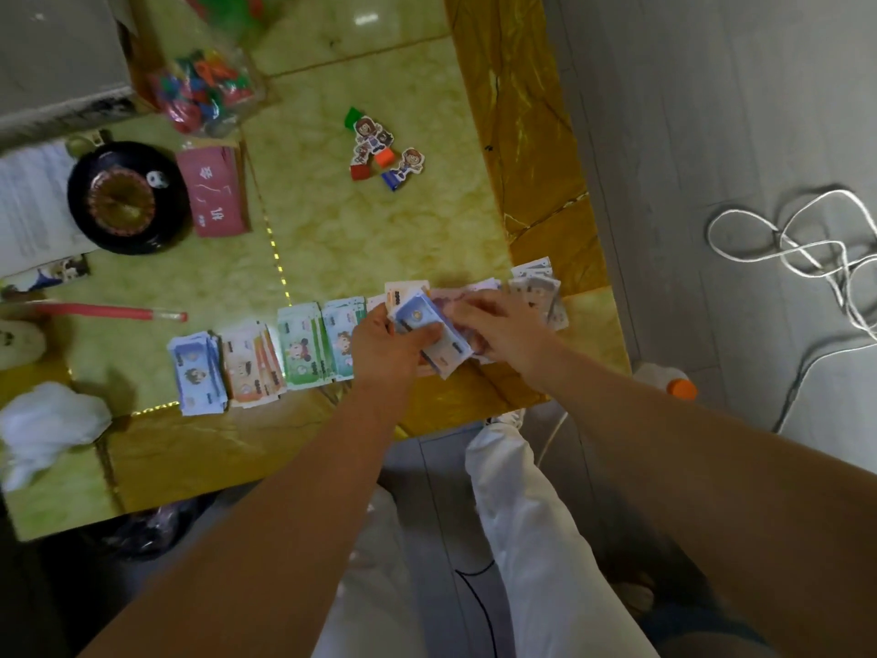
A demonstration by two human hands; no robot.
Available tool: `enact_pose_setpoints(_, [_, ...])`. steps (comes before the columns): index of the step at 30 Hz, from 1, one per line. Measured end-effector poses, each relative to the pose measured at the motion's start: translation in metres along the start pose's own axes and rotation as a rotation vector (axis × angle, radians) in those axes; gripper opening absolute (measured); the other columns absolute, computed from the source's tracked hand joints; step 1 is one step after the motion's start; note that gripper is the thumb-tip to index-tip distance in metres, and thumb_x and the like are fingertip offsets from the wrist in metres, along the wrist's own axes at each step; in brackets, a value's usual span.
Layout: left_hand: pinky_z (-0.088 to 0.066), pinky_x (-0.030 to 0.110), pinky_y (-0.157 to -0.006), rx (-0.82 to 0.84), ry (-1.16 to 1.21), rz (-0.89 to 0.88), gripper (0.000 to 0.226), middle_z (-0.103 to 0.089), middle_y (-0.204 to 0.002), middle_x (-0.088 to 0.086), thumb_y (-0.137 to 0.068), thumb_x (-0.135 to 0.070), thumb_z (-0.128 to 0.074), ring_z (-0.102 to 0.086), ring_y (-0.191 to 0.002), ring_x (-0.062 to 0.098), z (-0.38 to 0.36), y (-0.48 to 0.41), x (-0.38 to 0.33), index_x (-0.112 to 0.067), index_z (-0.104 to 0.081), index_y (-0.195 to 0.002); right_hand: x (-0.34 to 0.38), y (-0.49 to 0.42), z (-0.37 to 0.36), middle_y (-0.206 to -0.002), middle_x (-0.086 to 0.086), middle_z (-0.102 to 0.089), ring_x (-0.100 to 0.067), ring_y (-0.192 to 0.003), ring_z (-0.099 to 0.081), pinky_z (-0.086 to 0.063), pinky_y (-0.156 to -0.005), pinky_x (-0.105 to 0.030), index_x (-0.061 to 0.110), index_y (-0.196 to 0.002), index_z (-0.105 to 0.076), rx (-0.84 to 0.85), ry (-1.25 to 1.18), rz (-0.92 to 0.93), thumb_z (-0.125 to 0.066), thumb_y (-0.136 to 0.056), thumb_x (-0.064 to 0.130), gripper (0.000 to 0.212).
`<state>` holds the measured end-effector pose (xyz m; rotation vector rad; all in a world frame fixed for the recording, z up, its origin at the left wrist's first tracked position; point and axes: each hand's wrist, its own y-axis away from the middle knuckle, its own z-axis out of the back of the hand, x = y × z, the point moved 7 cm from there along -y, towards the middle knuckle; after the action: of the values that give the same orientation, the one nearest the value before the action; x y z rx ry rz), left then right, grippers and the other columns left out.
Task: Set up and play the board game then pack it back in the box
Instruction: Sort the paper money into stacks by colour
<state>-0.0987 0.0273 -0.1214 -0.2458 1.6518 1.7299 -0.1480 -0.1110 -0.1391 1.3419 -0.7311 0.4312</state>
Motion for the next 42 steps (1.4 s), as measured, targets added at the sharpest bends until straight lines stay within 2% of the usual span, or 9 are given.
enact_pose_setpoints(4, [-0.053, 0.023, -0.045, -0.090, 0.031, 0.033, 0.022, -0.067, -0.090, 0.019, -0.084, -0.007, -0.072, -0.067, -0.063, 0.017, 0.055, -0.004, 0.010, -0.003, -0.057, -0.100, 0.006, 0.004, -0.052, -0.057, -0.001, -0.052, 0.000, -0.044, -0.045, -0.037, -0.047, -0.012, 0.006, -0.081, -0.064, 0.128, 0.184, -0.005, -0.066, -0.090, 0.015, 0.012])
enact_pose_setpoints(7, [-0.058, 0.034, -0.060, -0.107, 0.142, 0.016, 0.003, -0.065, -0.087, 0.023, -0.090, -0.004, -0.060, -0.066, -0.071, 0.028, 0.091, -0.003, 0.017, -0.003, -0.059, -0.093, 0.015, 0.002, -0.088, -0.057, -0.005, -0.053, -0.003, -0.044, -0.047, -0.041, -0.050, -0.014, 0.007, -0.079, -0.061, 0.132, 0.189, -0.017, -0.065, -0.091, 0.012, 0.014])
enact_pose_setpoints(10, [-0.056, 0.029, -0.060, -0.159, 0.221, -0.047, 0.024, -0.067, -0.079, 0.008, -0.088, 0.005, -0.045, -0.065, -0.067, 0.017, 0.139, -0.002, 0.028, -0.008, -0.063, -0.083, 0.024, -0.002, -0.133, -0.058, -0.007, -0.054, 0.001, -0.040, -0.050, -0.042, -0.047, -0.012, 0.006, -0.079, -0.060, 0.106, 0.136, -0.025, -0.062, -0.092, 0.005, 0.013])
enact_pose_setpoints(16, [-0.053, 0.038, -0.068, -0.404, 0.234, -0.008, 0.028, -0.067, -0.087, 0.011, -0.084, 0.005, -0.042, -0.063, -0.078, 0.024, 0.251, -0.007, 0.075, -0.013, -0.063, -0.088, 0.025, -0.014, -0.223, -0.065, -0.008, -0.059, -0.004, -0.046, -0.055, -0.040, -0.044, -0.013, 0.001, -0.094, -0.061, 0.073, 0.138, -0.055, -0.064, -0.091, 0.009, 0.008])
enact_pose_setpoints(21, [-0.058, 0.029, -0.057, -0.405, 0.271, 0.009, 0.033, -0.071, -0.086, 0.007, -0.086, 0.008, -0.046, -0.068, -0.072, 0.018, 0.304, -0.010, 0.095, -0.010, -0.066, -0.104, 0.022, -0.027, -0.277, -0.069, -0.006, -0.063, -0.014, -0.059, -0.060, -0.047, -0.051, -0.019, 0.005, -0.087, -0.062, 0.009, 0.206, -0.079, -0.067, -0.090, 0.011, 0.008])
enact_pose_setpoints(25, [-0.057, 0.029, -0.051, -0.359, 0.325, 0.027, 0.029, -0.070, -0.083, 0.008, -0.087, 0.009, -0.051, -0.068, -0.069, 0.021, 0.317, -0.017, 0.098, -0.016, -0.065, -0.093, 0.021, -0.036, -0.296, -0.068, -0.007, -0.066, -0.017, -0.059, -0.064, -0.056, -0.065, -0.034, 0.018, -0.070, -0.061, -0.058, 0.357, -0.069, -0.069, -0.088, 0.011, 0.021])
enact_pose_setpoints(31, [-0.056, 0.028, -0.051, -0.320, 0.389, 0.062, 0.023, -0.070, -0.078, 0.002, -0.085, 0.005, -0.062, -0.068, -0.060, 0.015, 0.315, -0.023, 0.091, -0.017, -0.066, -0.090, 0.027, -0.031, -0.299, -0.072, -0.005, -0.059, -0.010, -0.050, -0.058, -0.044, -0.045, -0.016, 0.009, -0.091, -0.055, -0.100, 0.378, 0.025, -0.068, -0.089, 0.017, 0.016])
enact_pose_setpoints(39, [-0.056, 0.026, -0.053, -0.167, 0.381, 0.105, 0.023, -0.071, -0.085, 0.007, -0.084, 0.006, -0.061, -0.067, -0.067, 0.019, 0.285, -0.026, 0.080, -0.006, -0.068, -0.102, 0.033, -0.026, -0.299, -0.063, -0.002, -0.060, 0.000, -0.050, -0.052, -0.047, -0.055, -0.017, 0.010, -0.075, -0.064, 0.125, 0.394, 0.087, -0.070, -0.087, 0.015, 0.015])
enact_pose_setpoints(42, [-0.057, 0.033, -0.060, -0.175, 0.346, 0.149, 0.020, -0.071, -0.095, 0.009, -0.090, 0.002, -0.054, -0.068, -0.074, 0.021, 0.282, -0.027, 0.087, -0.011, -0.067, -0.097, 0.027, -0.028, -0.277, -0.065, -0.012, -0.061, 0.009, -0.046, -0.051, -0.042, -0.050, -0.009, -0.010, -0.079, -0.063, 0.065, 0.446, 0.035, -0.069, -0.088, 0.012, 0.024])
